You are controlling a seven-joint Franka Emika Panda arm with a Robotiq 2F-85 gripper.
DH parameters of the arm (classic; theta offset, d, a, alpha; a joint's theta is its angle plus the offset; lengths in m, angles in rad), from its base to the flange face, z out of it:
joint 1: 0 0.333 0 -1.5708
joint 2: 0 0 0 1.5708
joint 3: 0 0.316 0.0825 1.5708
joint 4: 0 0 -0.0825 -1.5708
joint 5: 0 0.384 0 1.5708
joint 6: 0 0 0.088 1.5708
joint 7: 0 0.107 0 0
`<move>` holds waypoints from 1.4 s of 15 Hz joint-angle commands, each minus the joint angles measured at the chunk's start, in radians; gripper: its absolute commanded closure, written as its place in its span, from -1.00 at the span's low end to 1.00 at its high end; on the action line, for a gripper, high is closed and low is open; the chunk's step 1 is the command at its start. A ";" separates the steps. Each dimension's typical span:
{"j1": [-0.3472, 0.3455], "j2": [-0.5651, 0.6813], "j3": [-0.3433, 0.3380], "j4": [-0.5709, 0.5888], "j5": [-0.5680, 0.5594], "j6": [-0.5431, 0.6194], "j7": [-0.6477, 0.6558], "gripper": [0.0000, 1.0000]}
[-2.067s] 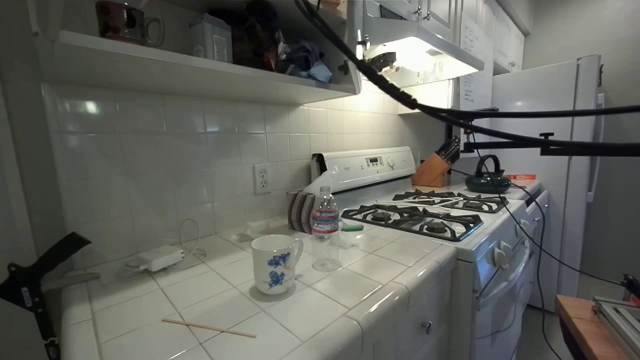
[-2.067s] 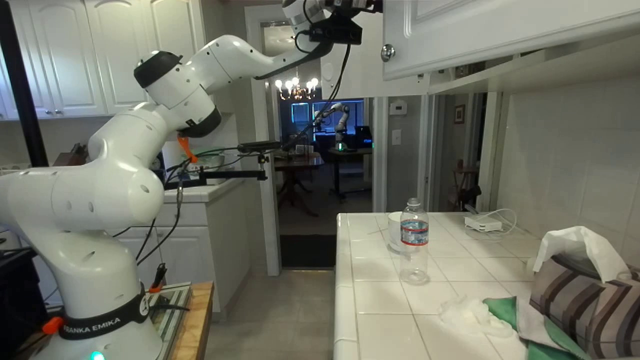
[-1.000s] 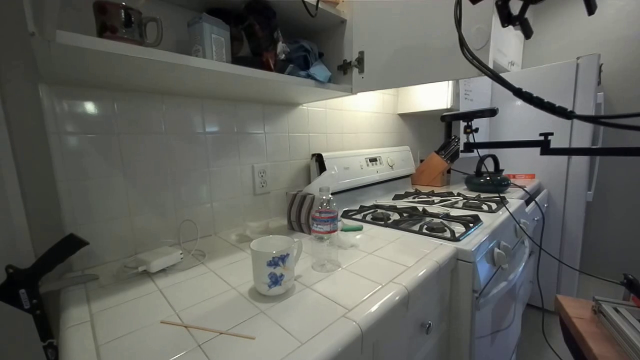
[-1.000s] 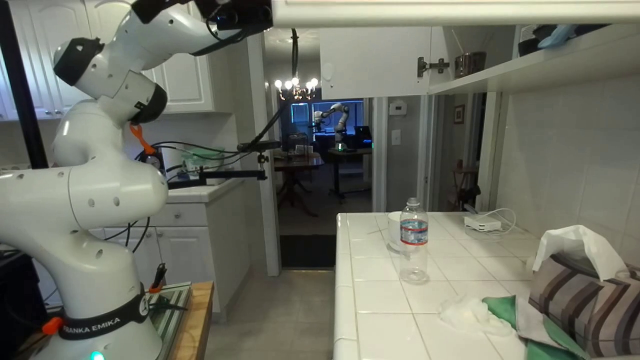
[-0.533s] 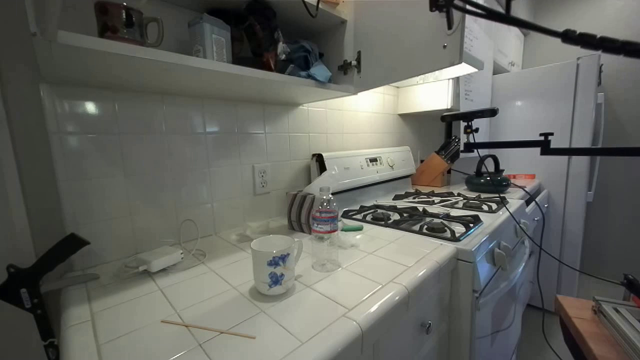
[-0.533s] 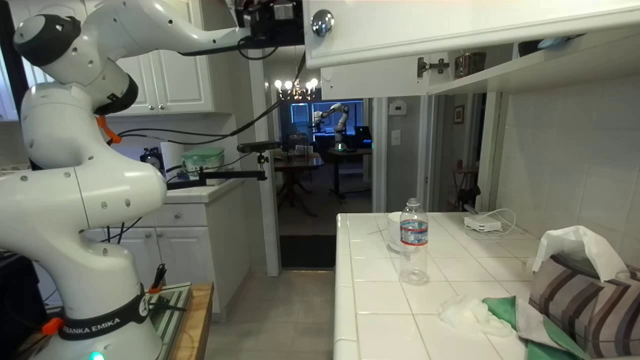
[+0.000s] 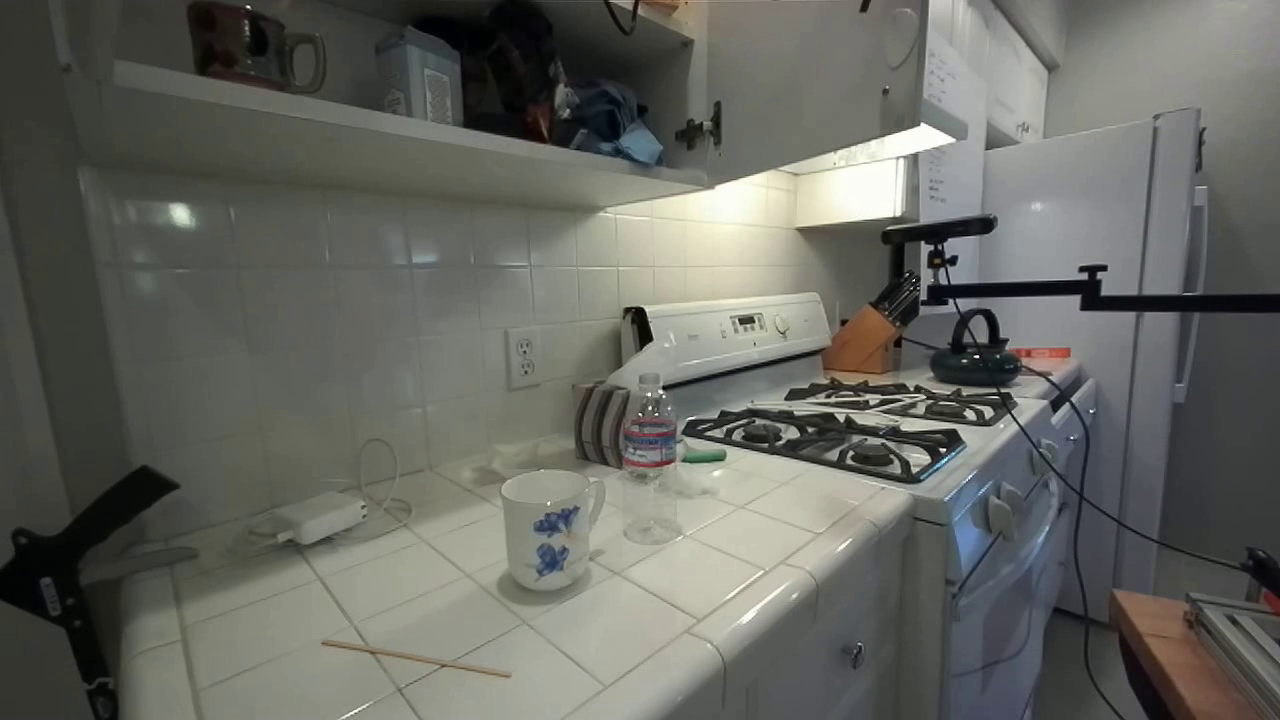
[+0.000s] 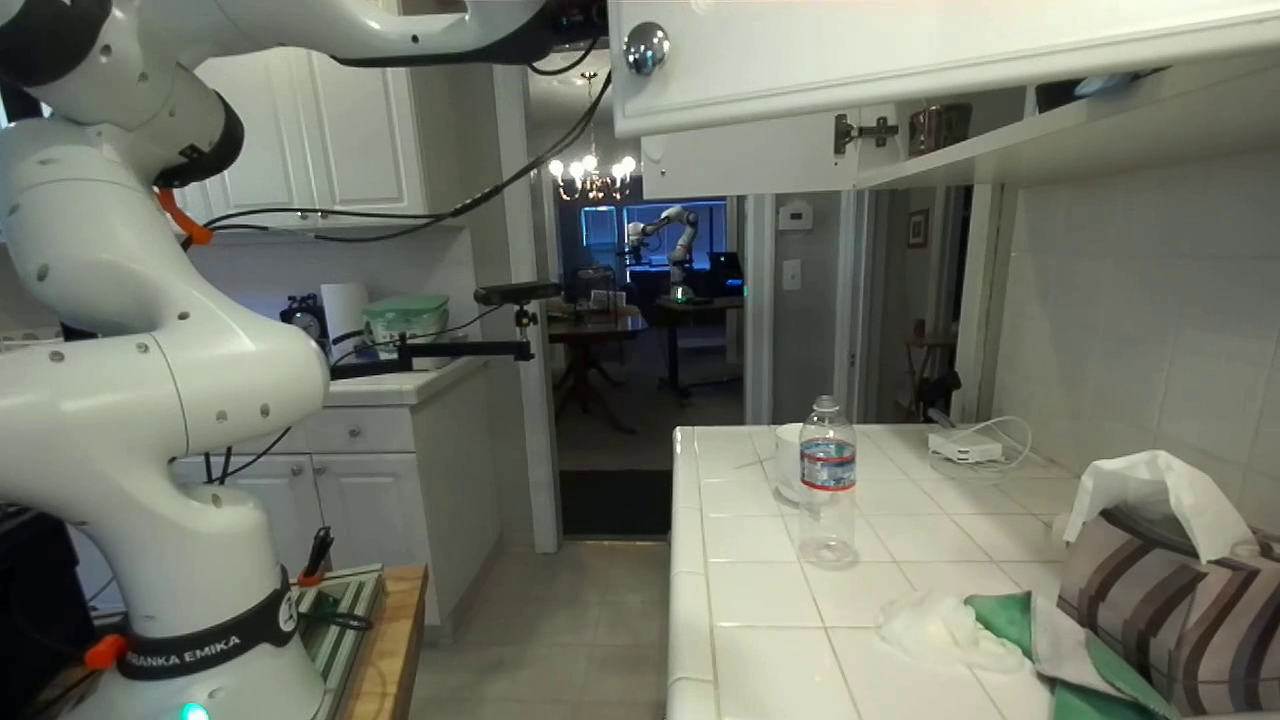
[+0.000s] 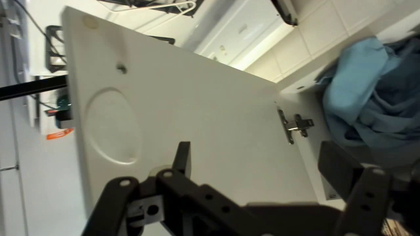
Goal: Move the bottle to the left. Then, open the right door of the wall cabinet, retrieve a cup, and place it on the counter.
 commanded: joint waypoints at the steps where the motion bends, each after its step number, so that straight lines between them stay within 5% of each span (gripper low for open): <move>1: 0.156 0.036 -0.149 -0.077 -0.027 0.208 0.059 -1.00; 4: 0.274 0.016 -0.274 -0.167 0.001 0.292 0.105 -1.00; 9: 0.431 -0.047 -0.447 -0.294 0.002 0.257 0.169 -1.00; 12: 0.507 -0.076 -0.522 -0.335 -0.026 0.316 0.062 -1.00; 17: 0.596 -0.044 -0.510 -0.268 -0.016 0.333 -0.168 -1.00; 21: 0.584 -0.054 -0.499 -0.282 0.006 0.324 -0.157 -1.00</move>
